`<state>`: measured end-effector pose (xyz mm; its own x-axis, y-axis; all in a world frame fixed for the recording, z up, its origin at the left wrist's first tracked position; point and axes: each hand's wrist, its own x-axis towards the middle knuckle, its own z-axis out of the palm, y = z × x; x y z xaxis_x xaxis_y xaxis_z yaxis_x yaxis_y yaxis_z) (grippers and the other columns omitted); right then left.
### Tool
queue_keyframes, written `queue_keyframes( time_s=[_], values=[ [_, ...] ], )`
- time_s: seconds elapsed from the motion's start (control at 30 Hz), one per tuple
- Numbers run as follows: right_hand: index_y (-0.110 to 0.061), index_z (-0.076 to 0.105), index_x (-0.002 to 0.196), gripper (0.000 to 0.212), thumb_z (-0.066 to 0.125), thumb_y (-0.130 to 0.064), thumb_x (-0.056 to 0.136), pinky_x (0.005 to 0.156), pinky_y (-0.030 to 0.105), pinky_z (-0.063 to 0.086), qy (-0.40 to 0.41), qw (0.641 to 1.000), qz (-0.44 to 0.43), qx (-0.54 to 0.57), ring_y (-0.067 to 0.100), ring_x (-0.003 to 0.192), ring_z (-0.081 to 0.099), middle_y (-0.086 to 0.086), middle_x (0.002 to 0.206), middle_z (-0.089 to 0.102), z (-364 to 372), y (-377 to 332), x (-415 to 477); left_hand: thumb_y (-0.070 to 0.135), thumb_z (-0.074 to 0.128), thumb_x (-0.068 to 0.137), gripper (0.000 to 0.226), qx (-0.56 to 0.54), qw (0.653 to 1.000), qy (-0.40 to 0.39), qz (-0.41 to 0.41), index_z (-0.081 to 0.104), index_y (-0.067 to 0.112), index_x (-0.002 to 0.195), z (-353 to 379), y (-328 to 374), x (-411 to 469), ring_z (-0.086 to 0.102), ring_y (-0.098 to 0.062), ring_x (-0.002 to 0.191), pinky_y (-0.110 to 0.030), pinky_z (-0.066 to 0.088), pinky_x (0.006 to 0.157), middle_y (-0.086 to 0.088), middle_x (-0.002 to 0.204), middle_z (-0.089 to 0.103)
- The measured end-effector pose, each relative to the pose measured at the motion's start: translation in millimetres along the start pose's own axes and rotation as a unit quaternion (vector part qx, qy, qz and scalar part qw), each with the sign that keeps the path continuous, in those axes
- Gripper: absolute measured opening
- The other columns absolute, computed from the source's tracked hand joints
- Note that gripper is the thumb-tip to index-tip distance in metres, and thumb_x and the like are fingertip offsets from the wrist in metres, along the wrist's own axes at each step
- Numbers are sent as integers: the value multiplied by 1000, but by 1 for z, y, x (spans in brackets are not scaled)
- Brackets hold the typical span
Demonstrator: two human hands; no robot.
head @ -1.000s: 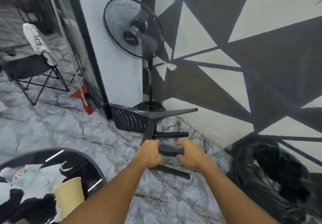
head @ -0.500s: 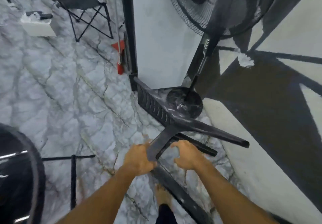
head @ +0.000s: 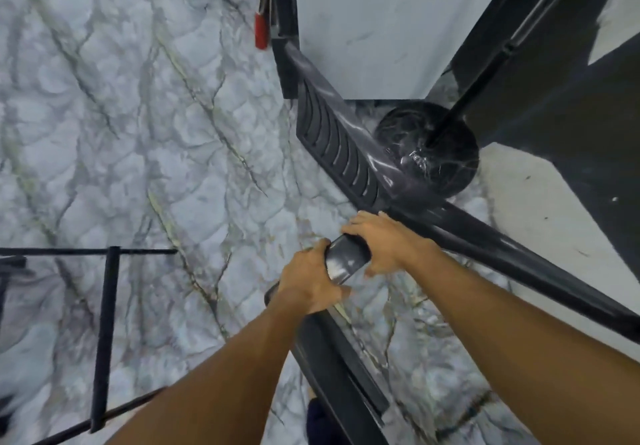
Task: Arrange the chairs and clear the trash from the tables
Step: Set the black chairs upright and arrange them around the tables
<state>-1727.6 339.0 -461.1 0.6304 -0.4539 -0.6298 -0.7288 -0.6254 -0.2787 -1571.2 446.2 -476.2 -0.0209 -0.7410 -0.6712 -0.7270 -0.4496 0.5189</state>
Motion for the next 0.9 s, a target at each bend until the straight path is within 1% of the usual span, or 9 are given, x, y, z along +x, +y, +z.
queue_keyframes(
  time_s=[0.07,0.1,0.17,0.23,0.43,0.5,0.63,0.77,0.9],
  values=[
    [-26,52,128,85,86,-42,51,110,47,29,-17,1000,2,11,22,120,48,-1,117,56,0,9,11,48,84,57,83,-20,1000,4,0,48,30,130,3,-7,8,65,-22,91,-39,58,75,5,109,67],
    [-26,56,123,82,87,-44,49,109,46,34,-28,999,3,20,22,114,53,-2,112,60,-2,12,15,43,86,54,76,-38,999,7,-9,55,29,121,4,-10,11,66,-19,85,-37,58,71,6,101,68],
    [-28,62,104,69,90,-46,43,88,40,50,-40,999,0,23,20,94,62,-5,96,64,-10,14,18,32,87,46,62,-69,997,23,-23,64,27,103,4,-13,13,66,-14,73,-34,59,62,9,85,68],
    [-26,62,97,62,91,-43,45,74,36,52,-42,999,-12,7,20,85,62,-6,91,64,-19,12,13,29,86,44,55,-87,995,51,-16,67,26,95,6,-11,9,65,-10,66,-31,58,57,10,77,68],
    [-20,58,103,58,88,-44,59,77,36,49,-46,997,-39,-41,18,90,54,-3,97,57,-55,-5,-23,47,76,42,47,-68,986,143,46,66,32,86,-7,4,-28,63,-5,61,-23,46,49,13,69,66],
    [-22,54,95,53,87,-45,59,72,35,47,-30,998,-38,-47,19,87,54,-4,92,55,-67,-18,-39,48,79,42,46,-44,983,168,58,66,32,84,-22,10,-48,62,-3,60,-22,47,49,14,67,65],
    [-27,54,94,53,86,-48,58,65,31,40,19,998,-39,-52,17,85,53,-7,90,53,-90,-59,-72,51,82,41,49,-9,974,213,74,67,32,84,-55,12,-98,61,-3,60,-26,52,52,13,68,65],
    [-28,55,92,54,85,-52,55,69,38,52,62,996,-40,-55,17,80,57,-7,87,57,-107,-102,-113,52,82,41,51,-19,965,242,101,67,32,85,-74,9,-157,63,-5,63,-32,56,59,12,71,66],
    [-28,52,90,54,84,-54,55,72,42,53,119,991,-24,-56,16,80,56,-8,85,55,-116,-135,-160,60,81,42,53,26,953,259,157,67,31,84,-93,19,-208,61,-5,63,-33,54,61,12,69,66]
  ],
)
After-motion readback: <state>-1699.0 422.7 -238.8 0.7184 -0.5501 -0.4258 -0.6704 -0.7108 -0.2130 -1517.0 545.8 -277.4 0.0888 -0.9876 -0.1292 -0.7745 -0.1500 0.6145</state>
